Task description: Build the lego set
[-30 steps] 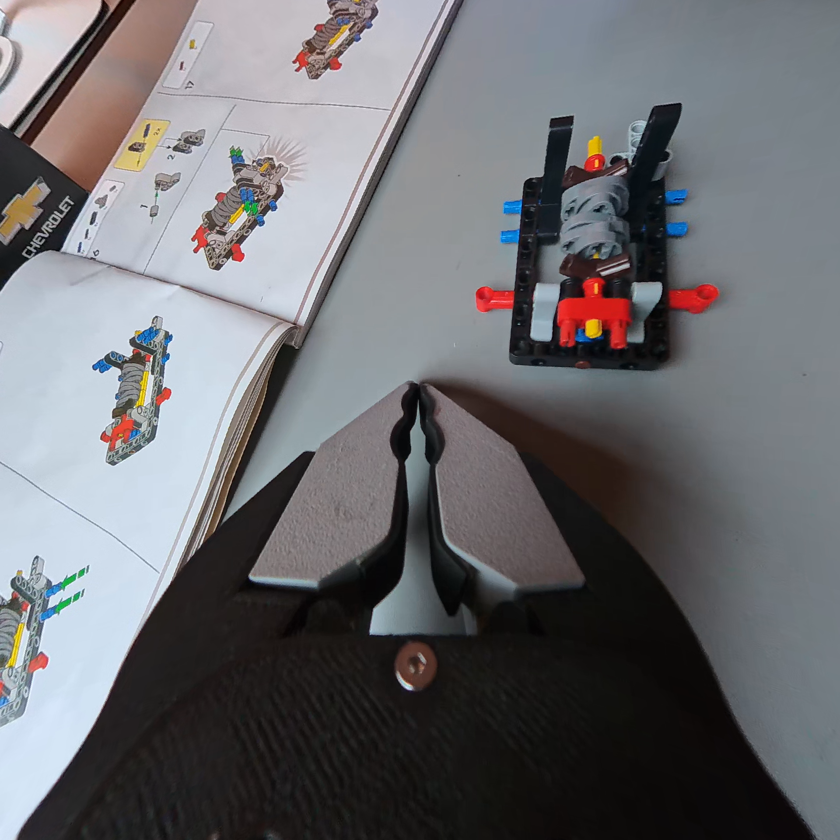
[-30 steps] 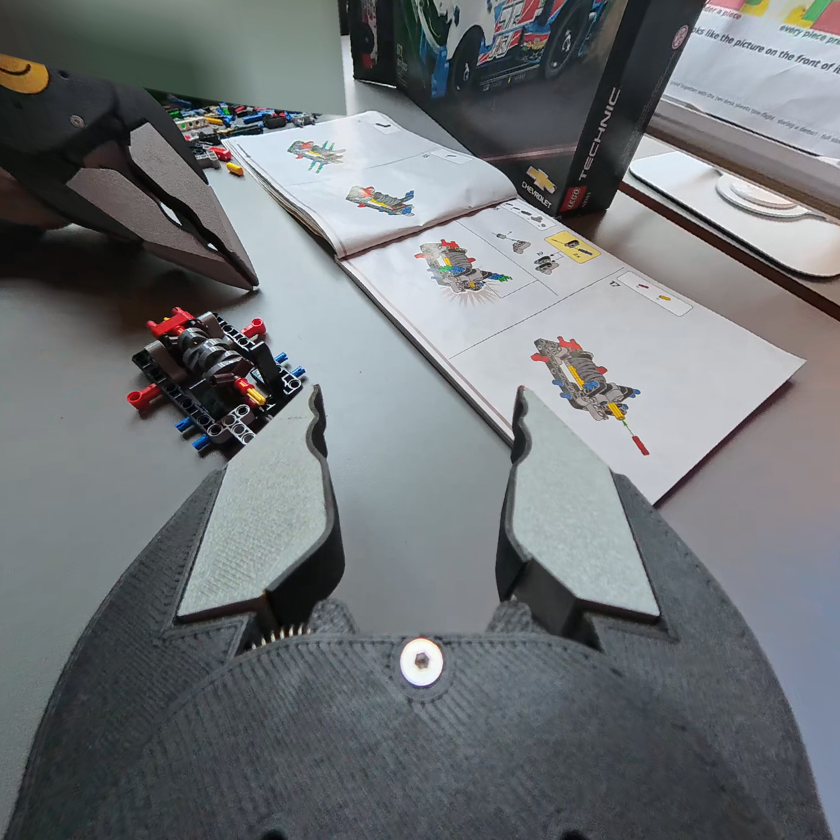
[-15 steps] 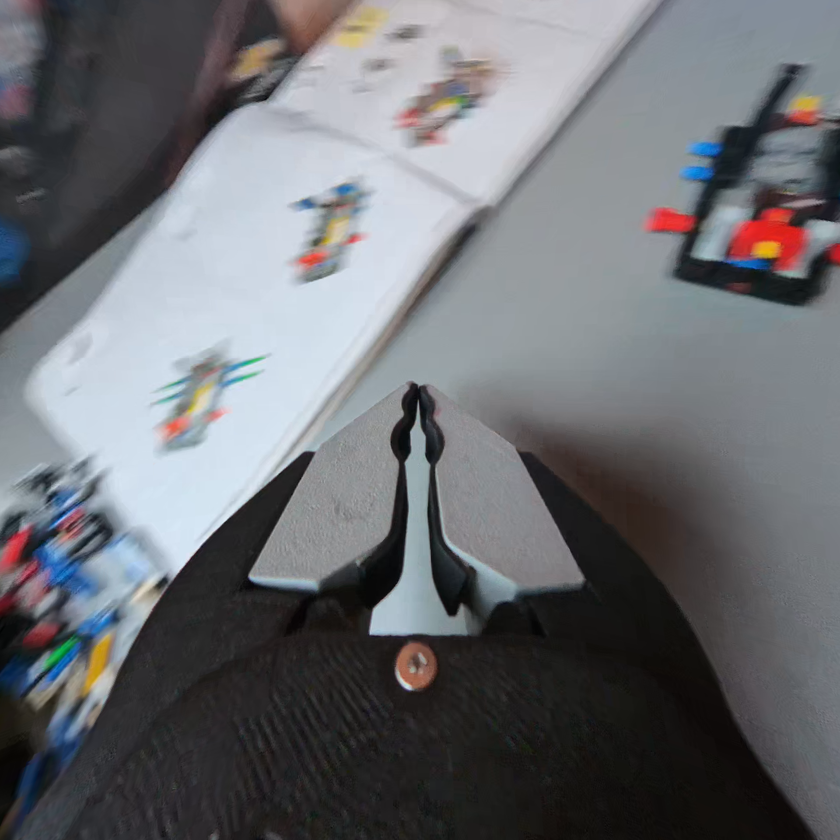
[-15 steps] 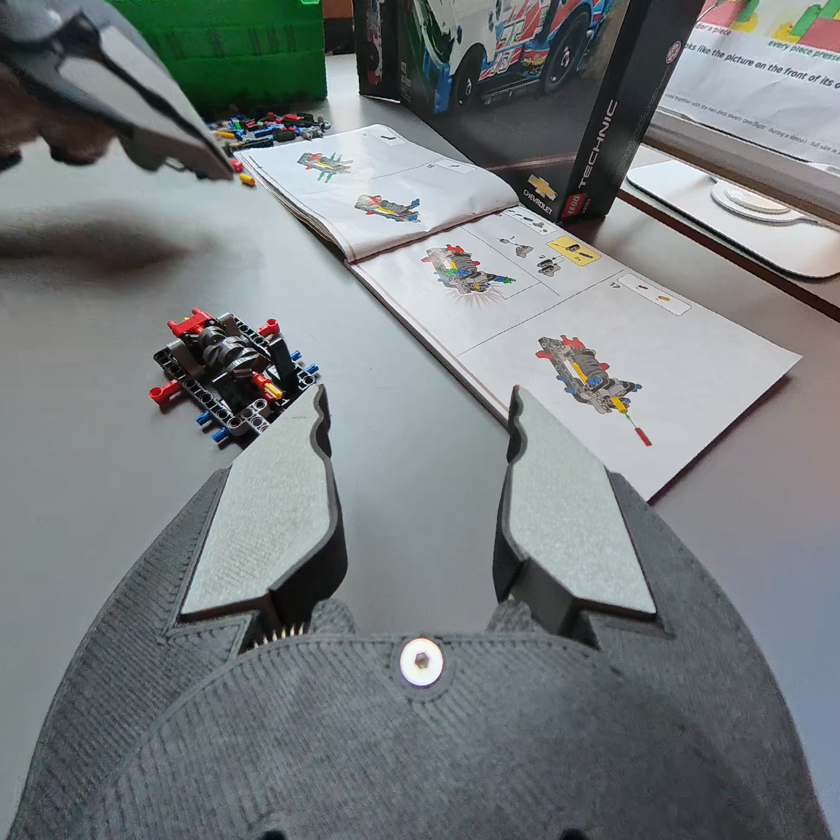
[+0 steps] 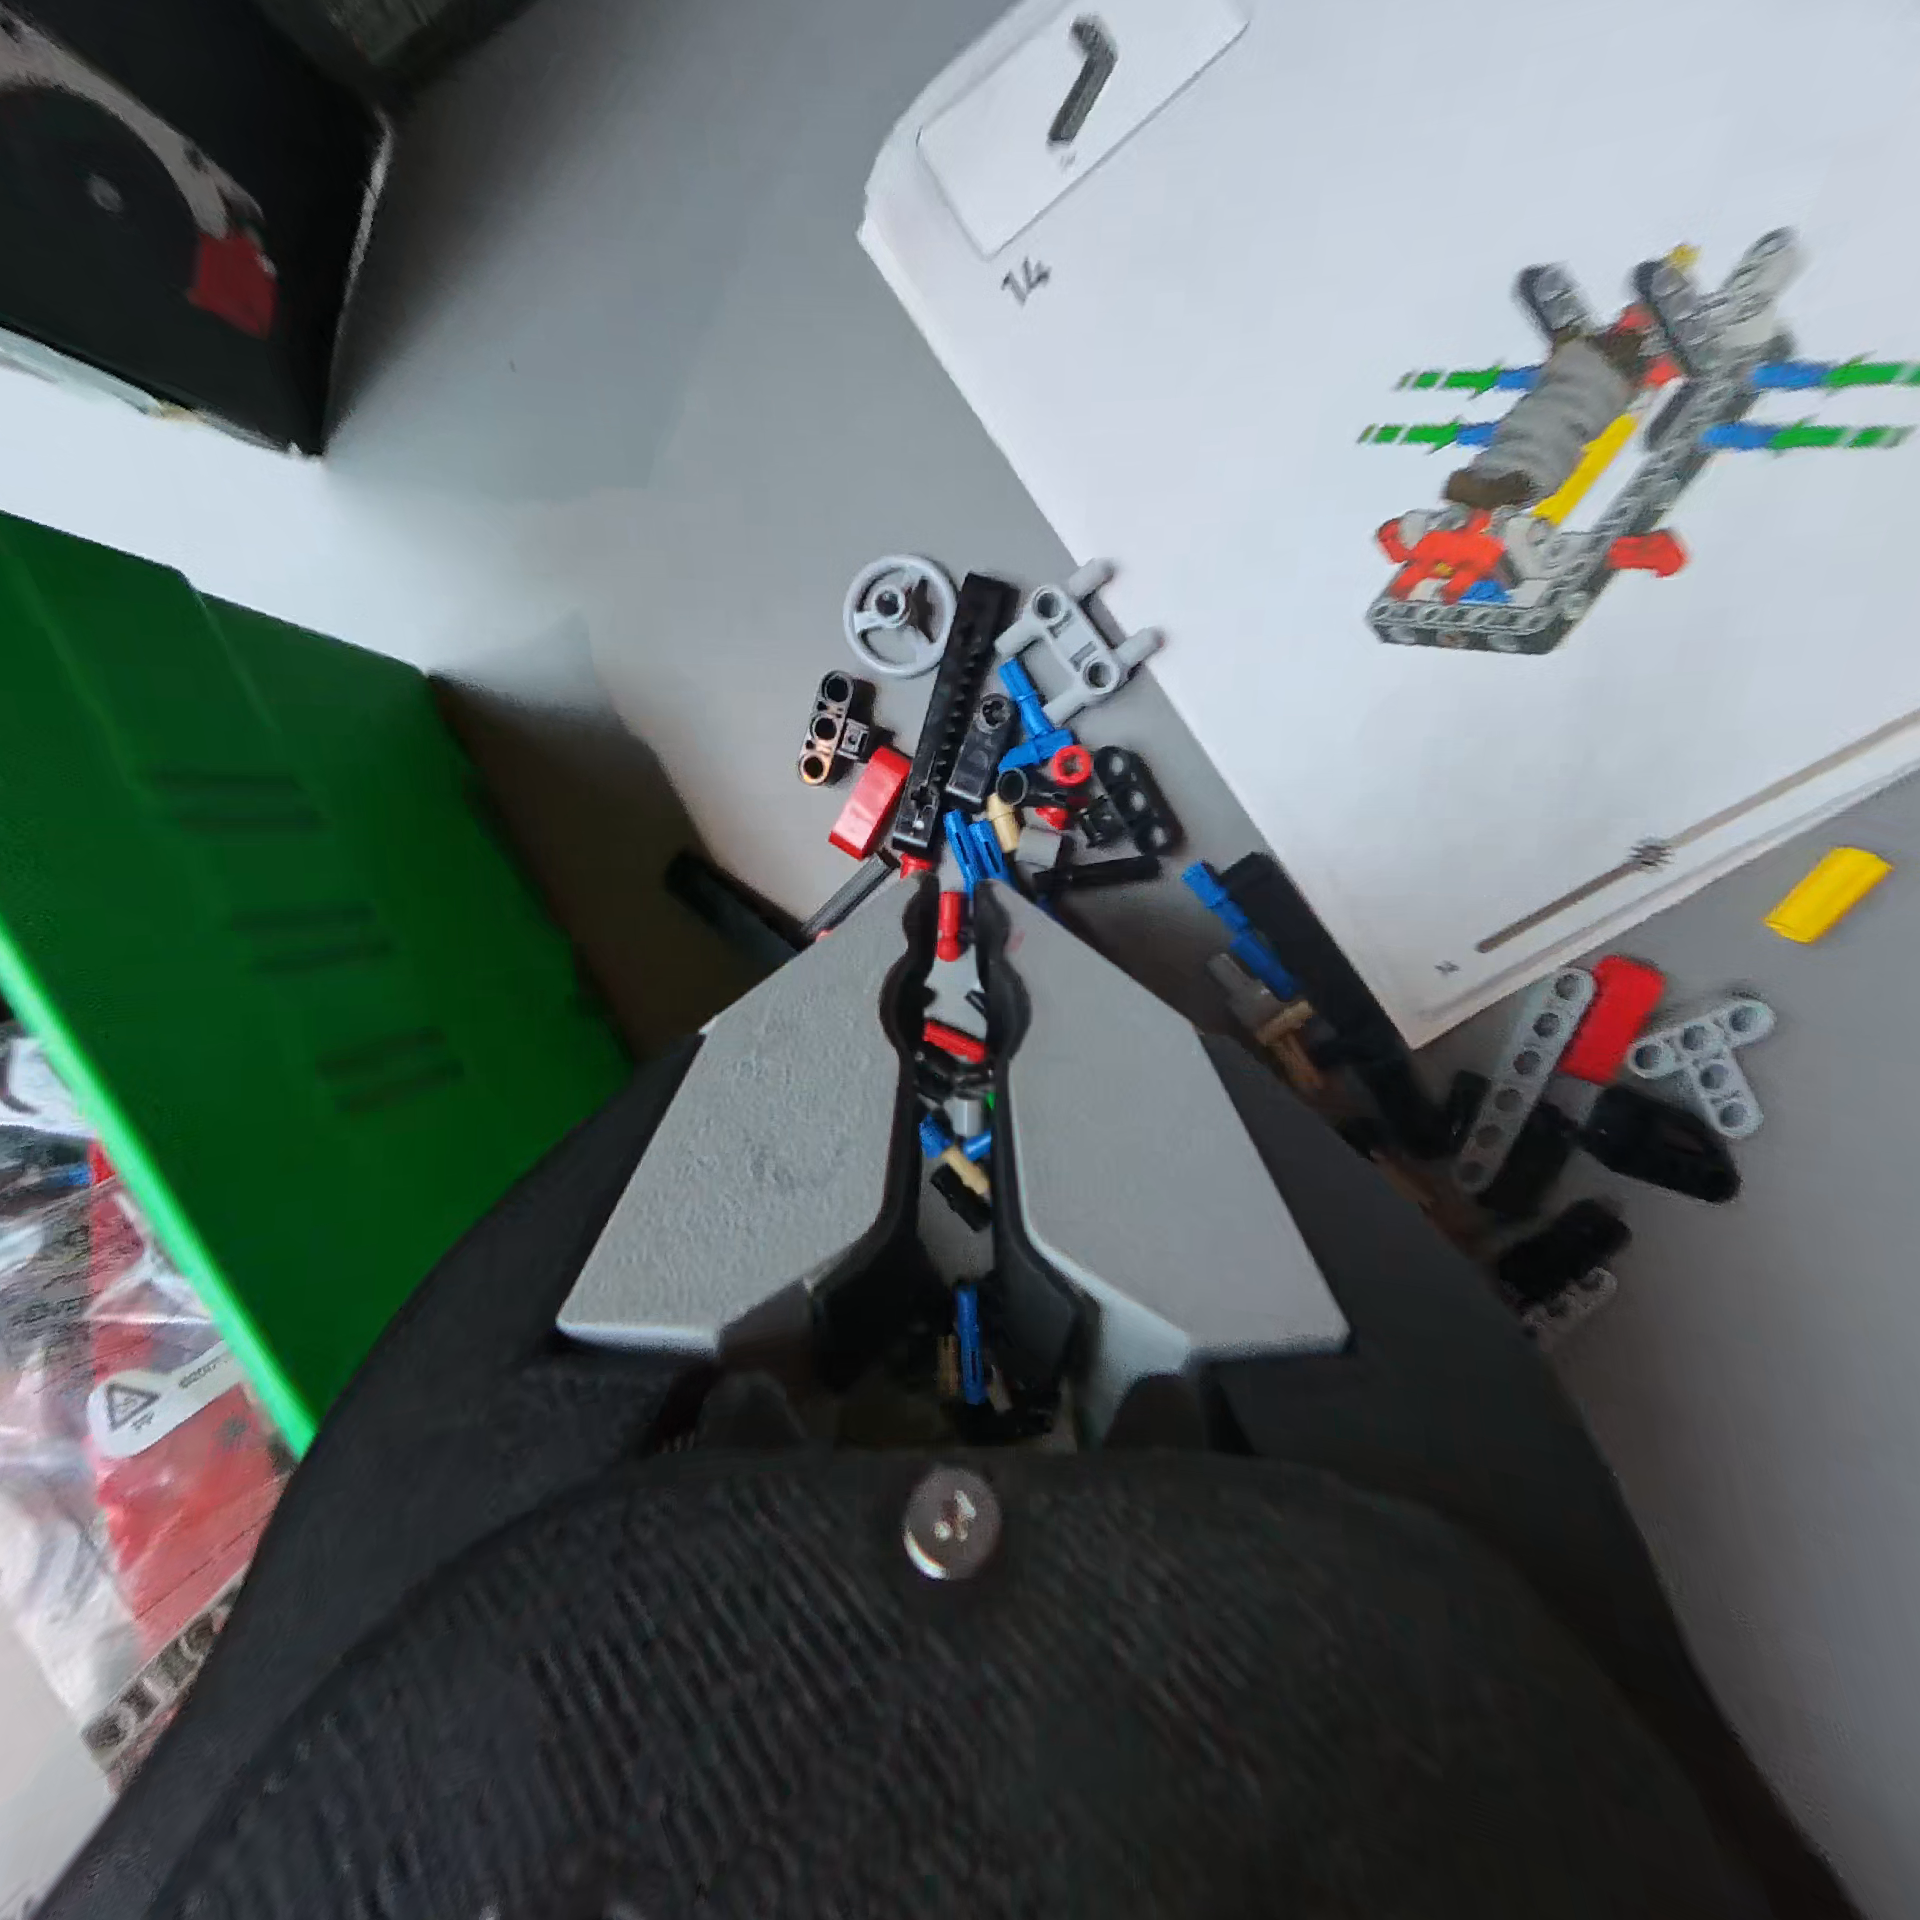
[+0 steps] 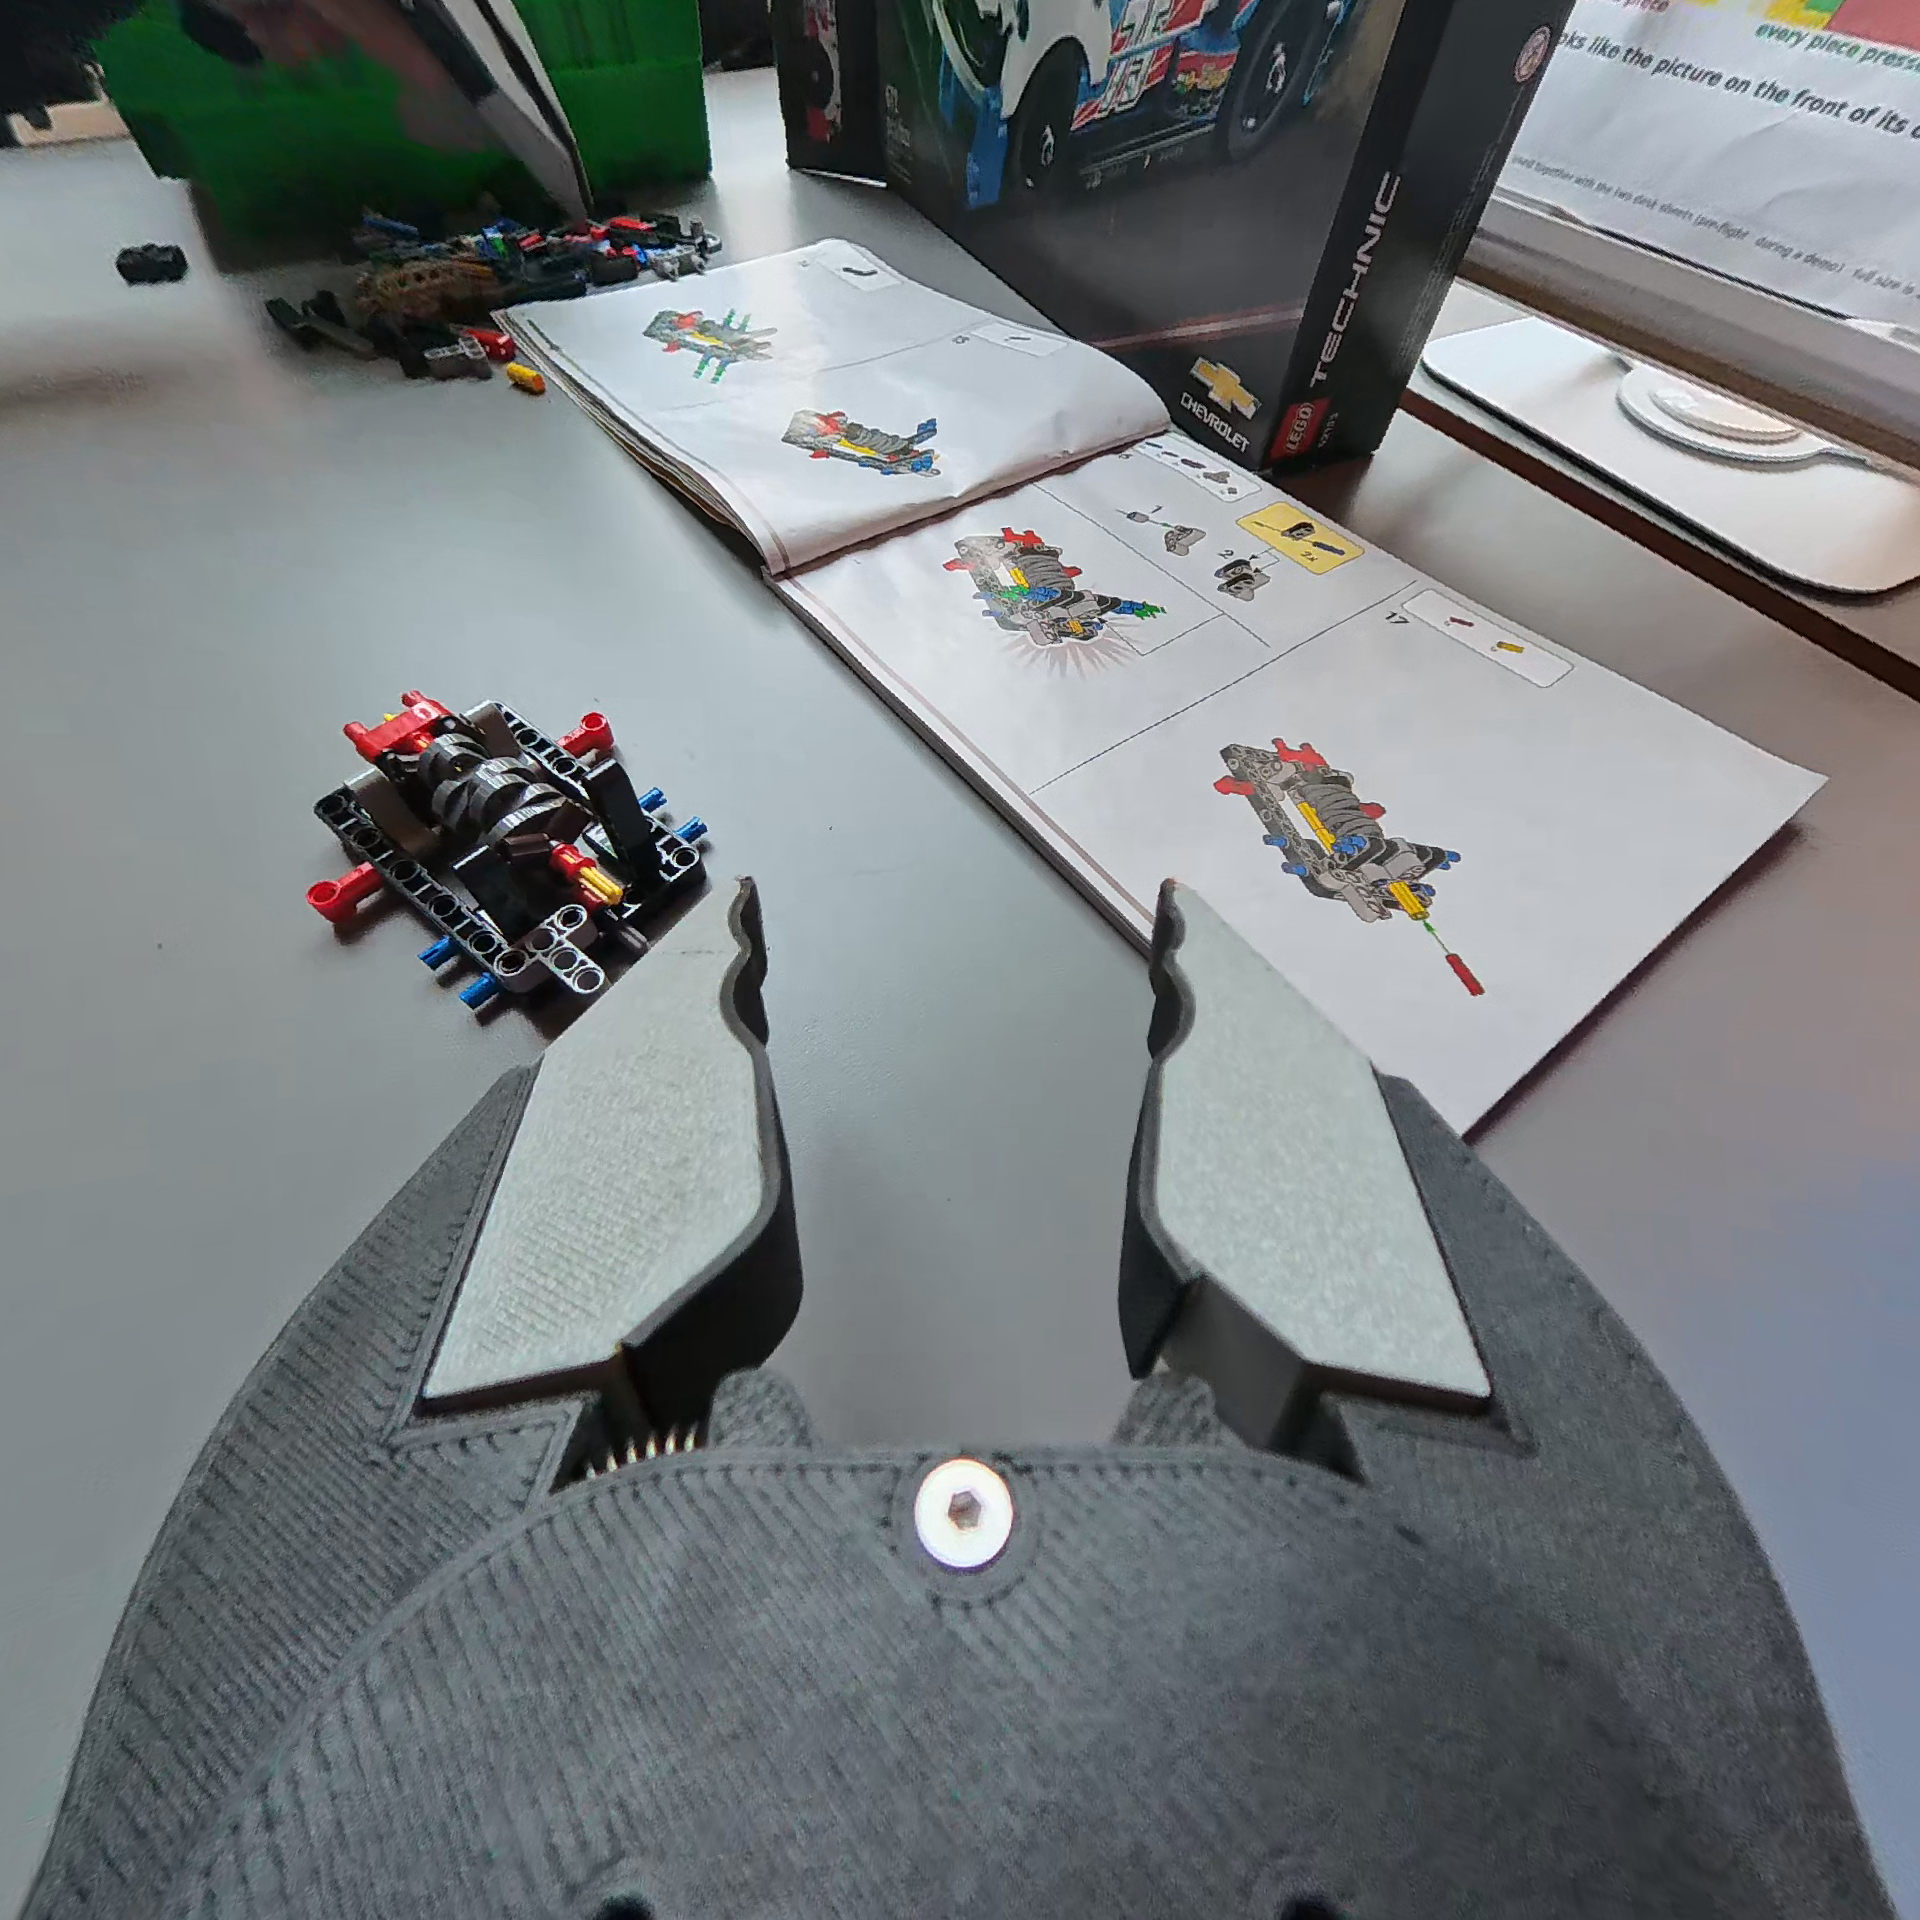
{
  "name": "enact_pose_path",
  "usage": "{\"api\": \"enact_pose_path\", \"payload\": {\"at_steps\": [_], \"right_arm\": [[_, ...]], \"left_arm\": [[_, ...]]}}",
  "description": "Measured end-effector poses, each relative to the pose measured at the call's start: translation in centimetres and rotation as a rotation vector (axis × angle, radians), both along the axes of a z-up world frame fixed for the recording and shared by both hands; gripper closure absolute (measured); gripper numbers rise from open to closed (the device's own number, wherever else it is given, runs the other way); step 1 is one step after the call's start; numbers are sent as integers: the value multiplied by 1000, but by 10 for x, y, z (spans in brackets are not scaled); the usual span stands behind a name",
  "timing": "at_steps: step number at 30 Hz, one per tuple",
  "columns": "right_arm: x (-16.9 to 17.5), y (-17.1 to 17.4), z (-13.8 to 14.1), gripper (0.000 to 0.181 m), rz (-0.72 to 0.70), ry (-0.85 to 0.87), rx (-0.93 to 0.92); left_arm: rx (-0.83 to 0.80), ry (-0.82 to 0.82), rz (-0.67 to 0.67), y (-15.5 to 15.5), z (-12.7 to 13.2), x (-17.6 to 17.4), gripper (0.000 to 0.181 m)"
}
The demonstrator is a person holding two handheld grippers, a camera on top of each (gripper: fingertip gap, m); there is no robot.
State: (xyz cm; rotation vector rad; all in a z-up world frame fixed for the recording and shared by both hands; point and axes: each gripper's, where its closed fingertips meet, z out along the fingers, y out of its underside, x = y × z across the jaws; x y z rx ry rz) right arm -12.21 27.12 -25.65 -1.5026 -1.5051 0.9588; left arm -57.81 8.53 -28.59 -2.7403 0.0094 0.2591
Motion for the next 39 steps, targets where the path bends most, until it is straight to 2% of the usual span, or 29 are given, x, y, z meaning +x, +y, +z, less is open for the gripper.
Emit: {"api": "enact_pose_path", "payload": {"at_steps": [2, 4, 8, 12, 19, 21, 25, 29, 32, 39], "right_arm": [[0, -1, 0, 110, 4, -3, 4], [0, -1, 0, 111, 5, -3, 8], [0, -1, -1, 112, 10, -6, 0], [0, -2, 0, 114, 13, -4, 1], [0, -2, 0, 116, 14, -2, -2], [0, -2, 0, 116, 14, -3, -2], [0, -3, 0, 117, 16, -4, 1], [0, -3, -1, 119, 19, -7, 10], [0, -4, -1, 120, 18, -6, 12], [0, -4, 0, 121, 21, -3, 10]], "left_arm": [[-56, -68, 18, -2, -11, 1, 171], [-29, -111, 17, 3, -10, 3, 169], [-78, -104, 9, -1, -17, 0, 166], [-72, -127, 9, 4, -17, 0, 173], [-103, -96, -24, 2, -16, 1, 173], [-85, -77, -36, 3, -10, 2, 181], [-80, -38, -60, -1, 2, 4, 181], [-83, -12, -49, -2, 1, -2, 181], [-77, -3, -100, 3, 3, 0, 181], [-235, 10, -203, 3, -11, -2, 179]]}}
